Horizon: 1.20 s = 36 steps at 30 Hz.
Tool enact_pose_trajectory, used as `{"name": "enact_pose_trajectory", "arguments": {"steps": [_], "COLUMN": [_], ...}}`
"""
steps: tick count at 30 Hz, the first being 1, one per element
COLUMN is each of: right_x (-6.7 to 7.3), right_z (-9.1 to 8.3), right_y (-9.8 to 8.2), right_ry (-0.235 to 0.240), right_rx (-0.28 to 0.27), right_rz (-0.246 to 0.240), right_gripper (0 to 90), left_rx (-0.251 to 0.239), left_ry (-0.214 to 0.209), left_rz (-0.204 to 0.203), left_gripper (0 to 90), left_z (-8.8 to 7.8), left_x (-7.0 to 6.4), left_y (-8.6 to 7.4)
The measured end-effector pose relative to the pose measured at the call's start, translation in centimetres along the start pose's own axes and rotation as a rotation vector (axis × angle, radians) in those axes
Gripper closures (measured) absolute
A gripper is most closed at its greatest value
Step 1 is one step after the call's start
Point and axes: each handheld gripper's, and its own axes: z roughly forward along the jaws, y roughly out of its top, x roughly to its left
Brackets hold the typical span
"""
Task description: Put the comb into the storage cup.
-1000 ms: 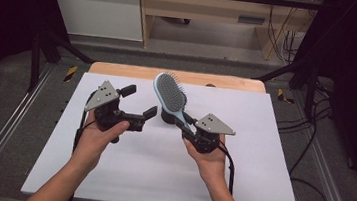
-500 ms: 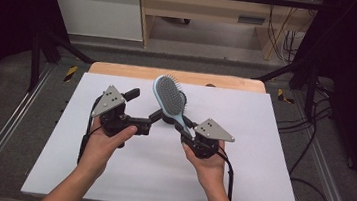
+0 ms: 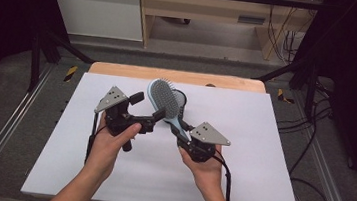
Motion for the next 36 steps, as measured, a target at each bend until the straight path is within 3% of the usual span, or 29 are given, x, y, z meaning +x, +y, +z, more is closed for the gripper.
{"name": "enact_pose_trajectory", "arguments": {"steps": [6,13,36], "right_x": [0.4,0.4,0.6], "right_z": [0.0,0.0,0.3], "right_y": [0.1,0.1,-0.2], "right_ry": [0.009,0.009,0.026], "right_rx": [-0.005,-0.003,0.01], "right_rz": [-0.011,-0.007,-0.003], "right_gripper": [69.6,69.6,69.6], "left_rx": [0.006,-0.001,-0.03], "left_ry": [0.0,-0.003,0.02], "left_rz": [-0.007,-0.049,-0.095], "left_gripper": [2.2,3.2,11.1], "left_z": [0.6,1.3,1.8], "left_x": [-0.4,-0.3,0.2], "left_y": [-0.2,-0.4,-0.5]}}
